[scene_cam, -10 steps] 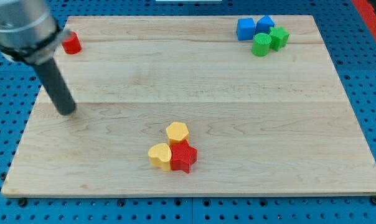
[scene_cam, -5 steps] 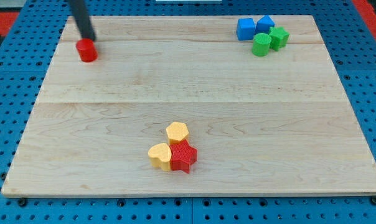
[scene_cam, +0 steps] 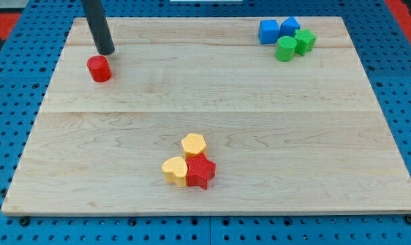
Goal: Move the red circle closer to the yellow heart
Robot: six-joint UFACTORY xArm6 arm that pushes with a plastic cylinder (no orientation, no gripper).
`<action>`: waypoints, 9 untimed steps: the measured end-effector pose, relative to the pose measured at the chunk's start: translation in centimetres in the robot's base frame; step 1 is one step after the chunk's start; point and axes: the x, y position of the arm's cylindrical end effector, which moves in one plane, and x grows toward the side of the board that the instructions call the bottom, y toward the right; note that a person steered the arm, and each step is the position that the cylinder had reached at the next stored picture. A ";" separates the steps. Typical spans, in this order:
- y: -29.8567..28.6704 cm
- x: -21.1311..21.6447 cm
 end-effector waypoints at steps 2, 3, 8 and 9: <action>-1.0 5.2; -2.1 5.4; 3.8 14.2; 7.8 16.4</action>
